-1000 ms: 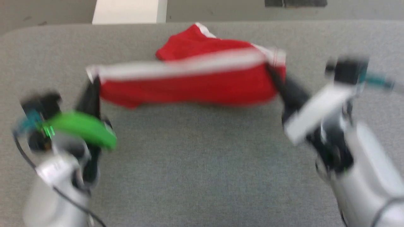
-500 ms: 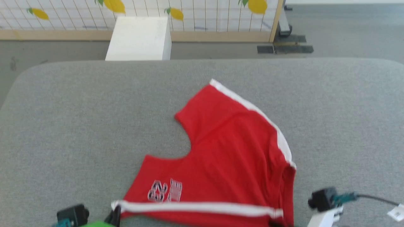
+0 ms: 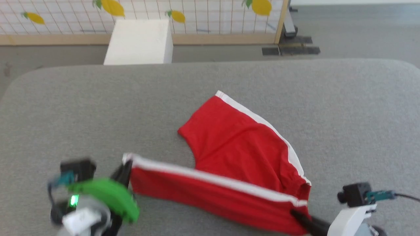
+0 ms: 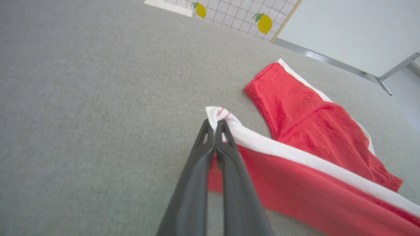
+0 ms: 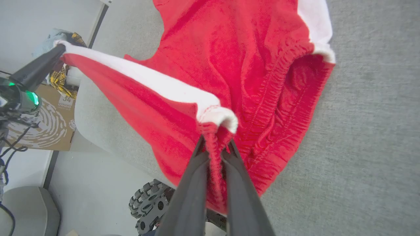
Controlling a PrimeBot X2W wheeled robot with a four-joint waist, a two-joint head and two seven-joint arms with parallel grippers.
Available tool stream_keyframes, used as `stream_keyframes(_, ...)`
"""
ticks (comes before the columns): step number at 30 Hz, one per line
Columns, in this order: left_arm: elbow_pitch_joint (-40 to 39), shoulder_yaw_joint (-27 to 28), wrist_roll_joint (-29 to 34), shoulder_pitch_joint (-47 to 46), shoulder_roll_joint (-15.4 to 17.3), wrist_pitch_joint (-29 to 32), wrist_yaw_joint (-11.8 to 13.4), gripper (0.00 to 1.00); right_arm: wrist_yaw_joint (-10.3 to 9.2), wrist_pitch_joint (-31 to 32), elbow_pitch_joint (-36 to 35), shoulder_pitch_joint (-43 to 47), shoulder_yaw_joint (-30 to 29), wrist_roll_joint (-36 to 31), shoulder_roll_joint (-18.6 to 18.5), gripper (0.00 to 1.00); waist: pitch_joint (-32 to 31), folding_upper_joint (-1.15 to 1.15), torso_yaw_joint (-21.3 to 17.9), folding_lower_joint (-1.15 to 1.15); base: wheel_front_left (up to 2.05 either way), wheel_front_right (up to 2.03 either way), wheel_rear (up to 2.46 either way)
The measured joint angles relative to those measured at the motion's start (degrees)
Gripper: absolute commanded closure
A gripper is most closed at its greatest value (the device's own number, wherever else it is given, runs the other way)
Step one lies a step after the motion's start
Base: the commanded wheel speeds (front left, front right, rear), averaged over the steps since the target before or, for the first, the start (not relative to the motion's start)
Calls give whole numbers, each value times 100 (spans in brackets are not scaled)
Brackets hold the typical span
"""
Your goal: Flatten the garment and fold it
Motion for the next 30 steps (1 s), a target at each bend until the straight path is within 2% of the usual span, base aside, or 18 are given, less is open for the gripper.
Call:
stream_keyframes(8,1318,-389,148,-2206,100,321,-703,100,-1,-104,-2,-791,-322,-479,365,100,561,0,-270,0,0,0,0)
stream_keyframes(12,1981,-591,341,-3177,109,411,-959,100,-1,-248,132,-1231,-330,-631,516,100,899,0,-459,0,0,0,0)
stream_keyframes(22,3294,-965,683,-4676,87,546,-1307,100,-1,-523,668,-1851,-163,-865,735,100,1553,0,-1100,1,0,0,0)
stream_keyframes(30,3954,-1157,772,-5153,40,615,-1403,100,-1,-684,920,-2026,-54,-934,748,100,1934,0,-1514,1,0,0,0)
